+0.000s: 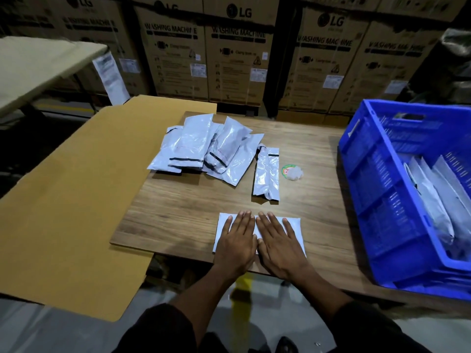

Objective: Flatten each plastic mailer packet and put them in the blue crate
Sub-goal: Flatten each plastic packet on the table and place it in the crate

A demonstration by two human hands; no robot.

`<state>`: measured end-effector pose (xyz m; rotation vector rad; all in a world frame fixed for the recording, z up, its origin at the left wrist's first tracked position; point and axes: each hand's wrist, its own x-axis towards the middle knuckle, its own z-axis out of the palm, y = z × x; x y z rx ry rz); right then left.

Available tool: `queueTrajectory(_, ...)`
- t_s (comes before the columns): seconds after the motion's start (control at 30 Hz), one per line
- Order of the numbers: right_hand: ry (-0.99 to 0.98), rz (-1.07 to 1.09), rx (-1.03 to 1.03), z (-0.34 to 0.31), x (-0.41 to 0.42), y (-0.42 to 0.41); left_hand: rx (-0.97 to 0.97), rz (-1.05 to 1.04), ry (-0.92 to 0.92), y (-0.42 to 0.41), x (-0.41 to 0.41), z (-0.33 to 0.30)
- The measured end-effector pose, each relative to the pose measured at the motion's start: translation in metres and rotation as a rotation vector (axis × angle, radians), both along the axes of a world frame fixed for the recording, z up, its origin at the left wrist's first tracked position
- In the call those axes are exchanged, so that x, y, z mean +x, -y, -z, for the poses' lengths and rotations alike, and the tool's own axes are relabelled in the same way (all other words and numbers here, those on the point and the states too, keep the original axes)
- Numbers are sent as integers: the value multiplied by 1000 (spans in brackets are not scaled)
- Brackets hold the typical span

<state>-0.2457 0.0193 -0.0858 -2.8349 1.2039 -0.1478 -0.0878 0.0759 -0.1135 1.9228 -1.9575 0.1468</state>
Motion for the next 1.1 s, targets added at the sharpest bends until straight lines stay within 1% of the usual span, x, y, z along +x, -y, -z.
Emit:
queueTrajectory(0.27, -58, 3, 39, 1, -1, 0, 95, 7, -8, -1, 1, -3)
queueTrajectory(0.4, -84, 11, 57, 0, -2, 0, 95, -2, -3, -1, 3, -4)
queueTrajectory(0.63, -117, 42, 71, 0, 0, -3, 95, -77, -49, -4, 14, -5)
queueTrajectory(0.9, -107, 202, 79, 0, -17, 0, 167, -122, -71, -7, 17, -9)
queueTrajectory(1.1, -167, 287, 170, -8, -42, 4, 268, -183, -47, -10, 25, -8)
